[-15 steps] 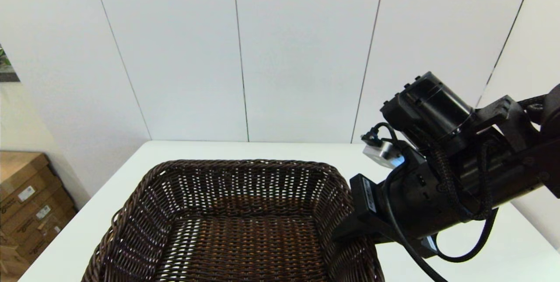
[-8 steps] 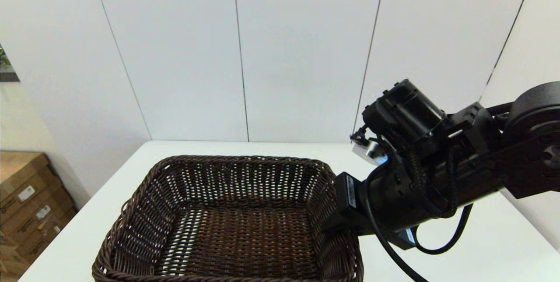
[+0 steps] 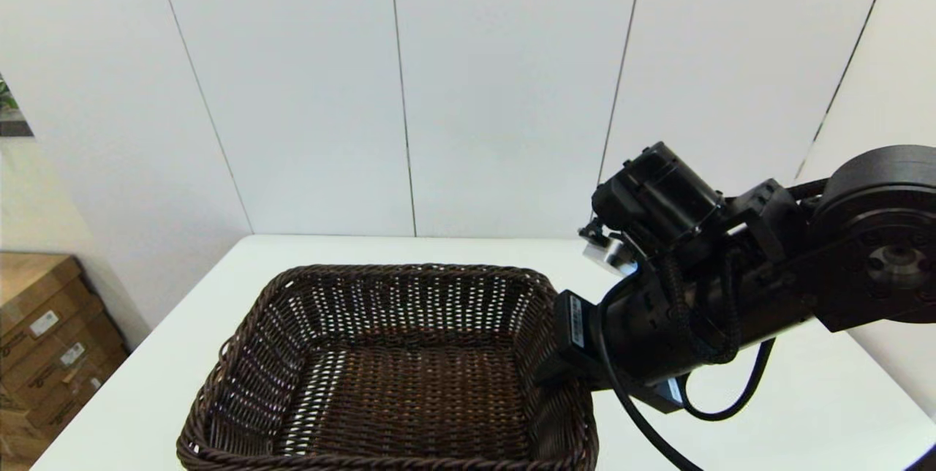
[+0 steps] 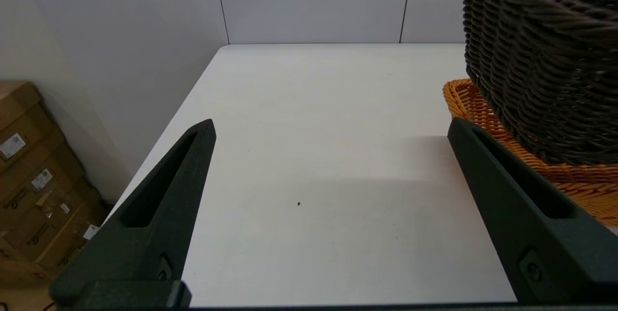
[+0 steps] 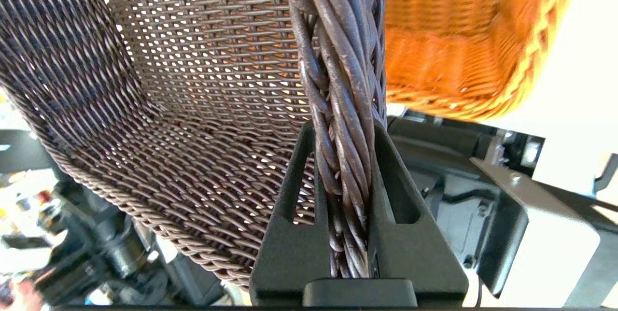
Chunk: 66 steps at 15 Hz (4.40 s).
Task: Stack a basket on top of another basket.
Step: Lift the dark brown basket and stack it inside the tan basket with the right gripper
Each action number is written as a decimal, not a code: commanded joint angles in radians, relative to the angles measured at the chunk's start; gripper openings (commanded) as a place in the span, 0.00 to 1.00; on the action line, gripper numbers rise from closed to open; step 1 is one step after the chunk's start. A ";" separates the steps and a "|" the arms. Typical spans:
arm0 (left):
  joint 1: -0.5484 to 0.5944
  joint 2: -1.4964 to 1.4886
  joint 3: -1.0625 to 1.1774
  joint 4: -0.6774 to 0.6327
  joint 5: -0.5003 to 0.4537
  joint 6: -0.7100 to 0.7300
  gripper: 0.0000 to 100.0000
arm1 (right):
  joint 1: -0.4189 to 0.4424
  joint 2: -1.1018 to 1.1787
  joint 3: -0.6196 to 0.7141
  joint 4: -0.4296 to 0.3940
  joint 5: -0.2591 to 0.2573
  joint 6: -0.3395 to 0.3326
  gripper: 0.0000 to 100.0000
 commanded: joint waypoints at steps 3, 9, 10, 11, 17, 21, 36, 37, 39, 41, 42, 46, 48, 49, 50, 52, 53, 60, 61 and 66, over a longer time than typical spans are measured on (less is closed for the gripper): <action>0.000 -0.002 0.002 0.000 0.001 0.000 1.00 | -0.004 0.005 0.000 0.002 -0.003 0.000 0.00; 0.002 -0.002 0.002 0.000 0.001 0.000 1.00 | -0.009 0.042 -0.001 -0.016 -0.050 0.000 0.00; 0.000 -0.002 0.002 0.000 0.001 0.000 1.00 | -0.009 0.045 -0.001 -0.022 -0.056 0.000 0.00; 0.000 -0.002 0.002 0.000 0.001 0.000 1.00 | -0.010 0.047 0.002 -0.027 -0.056 -0.002 0.00; 0.002 -0.002 0.002 0.000 0.001 0.000 1.00 | -0.052 0.051 0.005 -0.027 -0.058 -0.048 0.00; 0.000 -0.002 0.002 0.000 0.001 0.000 1.00 | -0.083 0.051 0.010 -0.027 -0.058 -0.069 0.00; 0.000 -0.002 0.002 0.000 0.001 0.000 1.00 | -0.092 0.087 0.030 -0.059 -0.056 -0.082 0.00; 0.002 -0.002 0.002 0.000 0.001 0.000 1.00 | -0.092 0.087 0.033 -0.061 -0.055 -0.082 0.00; 0.002 -0.002 0.002 0.000 0.001 0.000 1.00 | -0.092 0.093 0.033 -0.062 -0.055 -0.082 0.00; 0.000 -0.002 0.002 0.000 0.001 0.000 1.00 | -0.092 0.096 0.033 -0.062 -0.055 -0.082 0.00; 0.000 -0.002 0.002 0.000 0.001 0.000 1.00 | -0.092 0.097 0.033 -0.062 -0.055 -0.082 0.00; 0.000 -0.002 0.002 0.000 0.001 0.000 1.00 | -0.092 0.102 0.036 -0.079 -0.055 -0.082 0.00; 0.000 -0.002 0.002 0.000 0.001 0.000 1.00 | -0.092 0.105 0.039 -0.081 -0.053 -0.083 0.00; 0.000 -0.002 0.002 0.000 0.001 0.000 1.00 | -0.092 0.105 0.046 -0.084 -0.053 -0.092 0.00; 0.000 -0.002 0.002 0.000 0.001 0.000 1.00 | -0.092 0.107 0.054 -0.093 -0.052 -0.098 0.00; 0.002 -0.002 0.002 0.000 0.001 0.000 1.00 | -0.092 0.111 0.065 -0.107 -0.053 -0.100 0.00; 0.002 -0.002 0.002 0.000 0.001 0.000 1.00 | -0.092 0.114 0.068 -0.108 -0.053 -0.100 0.00; 0.000 -0.002 0.002 0.000 0.001 0.000 1.00 | -0.092 0.111 0.079 -0.107 -0.059 -0.098 0.00; 0.000 0.000 0.002 0.000 0.001 0.000 1.00 | -0.093 0.111 0.082 -0.107 -0.059 -0.098 0.00; 0.000 -0.002 0.002 0.000 0.001 0.000 1.00 | -0.092 0.113 0.094 -0.107 -0.102 -0.097 0.00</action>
